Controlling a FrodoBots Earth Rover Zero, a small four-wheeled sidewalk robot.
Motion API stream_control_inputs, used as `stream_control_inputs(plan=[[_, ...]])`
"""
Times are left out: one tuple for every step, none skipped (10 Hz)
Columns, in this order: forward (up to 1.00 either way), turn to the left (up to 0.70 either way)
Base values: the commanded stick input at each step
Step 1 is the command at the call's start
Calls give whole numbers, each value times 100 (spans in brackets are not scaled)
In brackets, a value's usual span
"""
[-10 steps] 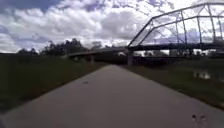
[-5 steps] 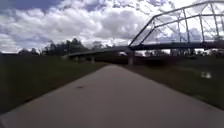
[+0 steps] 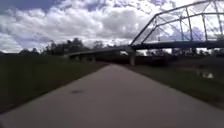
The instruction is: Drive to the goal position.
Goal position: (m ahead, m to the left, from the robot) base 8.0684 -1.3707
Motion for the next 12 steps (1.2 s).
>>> stream_control_inputs(plan=[[100, 0], [100, 0], [100, 0], [100, 0], [100, 0], [100, 0], [100, 0], [100, 0], [100, 0], [100, 0], [100, 0], [100, 0]])
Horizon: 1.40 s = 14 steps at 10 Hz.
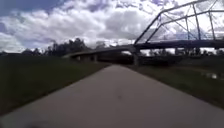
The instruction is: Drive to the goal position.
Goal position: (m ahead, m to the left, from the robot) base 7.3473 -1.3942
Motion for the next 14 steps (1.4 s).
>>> stream_control_inputs(plan=[[100, 0], [100, 0], [100, 0], [100, 0], [100, 0], [100, -1], [100, -3], [100, -8], [100, -9], [100, -9], [100, -9], [100, -9], [100, -2], [100, 0]])
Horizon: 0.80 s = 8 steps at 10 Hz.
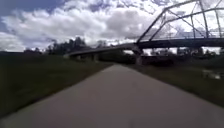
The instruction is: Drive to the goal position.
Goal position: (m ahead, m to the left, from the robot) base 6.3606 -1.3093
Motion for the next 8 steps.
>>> stream_control_inputs(plan=[[100, 0], [100, 0], [100, 0], [100, 0], [100, -2], [100, -8], [100, -11], [100, -12]])
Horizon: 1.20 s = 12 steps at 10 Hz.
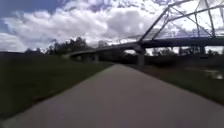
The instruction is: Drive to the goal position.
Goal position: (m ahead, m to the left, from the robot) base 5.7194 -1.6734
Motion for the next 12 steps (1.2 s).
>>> stream_control_inputs(plan=[[100, -14], [100, -13], [100, -8], [100, 0], [100, 0], [100, 0], [100, 0], [100, -2], [100, -4], [100, -7], [100, -10], [100, -12]])
